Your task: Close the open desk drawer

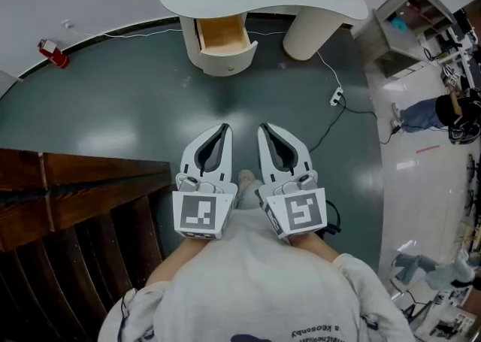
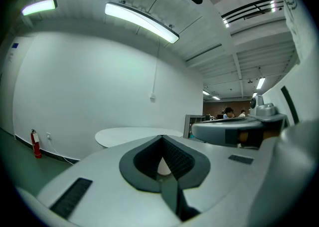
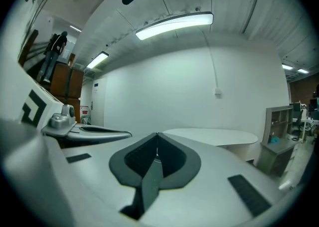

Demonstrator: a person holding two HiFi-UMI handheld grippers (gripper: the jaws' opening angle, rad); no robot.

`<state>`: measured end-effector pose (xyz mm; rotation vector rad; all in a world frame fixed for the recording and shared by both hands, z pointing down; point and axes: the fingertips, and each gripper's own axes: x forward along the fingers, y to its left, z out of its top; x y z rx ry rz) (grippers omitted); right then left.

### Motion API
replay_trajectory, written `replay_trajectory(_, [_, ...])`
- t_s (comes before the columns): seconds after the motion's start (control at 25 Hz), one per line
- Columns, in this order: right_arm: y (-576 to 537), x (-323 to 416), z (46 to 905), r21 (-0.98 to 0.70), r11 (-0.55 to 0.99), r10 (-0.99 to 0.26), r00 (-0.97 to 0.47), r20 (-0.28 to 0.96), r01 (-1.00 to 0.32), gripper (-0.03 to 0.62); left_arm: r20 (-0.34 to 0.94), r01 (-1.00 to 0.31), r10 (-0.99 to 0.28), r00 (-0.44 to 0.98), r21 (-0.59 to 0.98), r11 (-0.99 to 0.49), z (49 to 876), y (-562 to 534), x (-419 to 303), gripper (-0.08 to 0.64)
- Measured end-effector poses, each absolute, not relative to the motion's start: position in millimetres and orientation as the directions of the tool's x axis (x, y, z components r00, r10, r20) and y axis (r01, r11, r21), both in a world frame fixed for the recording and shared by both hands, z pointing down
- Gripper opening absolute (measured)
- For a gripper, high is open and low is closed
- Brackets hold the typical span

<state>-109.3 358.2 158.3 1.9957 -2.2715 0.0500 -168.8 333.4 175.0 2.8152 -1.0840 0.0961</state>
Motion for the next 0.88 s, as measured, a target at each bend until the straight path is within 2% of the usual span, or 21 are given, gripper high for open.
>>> replay_trajectory(0.32, [331.4,-111.4,159.3,0.029,0.182,-0.978,-0.178,0.105,-0.983,0.017,0.127,-0.692,-0.680,0.722,0.107,-0.714,178.5,313.5,-166.3,0.011])
replay_trajectory(0.88, [239.0,-31.9,162.0,0.040,0.298,-0.951,-0.293,0.098,-0.954,0.015,0.123,-0.747,-0.737,0.665,0.079,-0.660,176.4,225.6,-76.4,0.010])
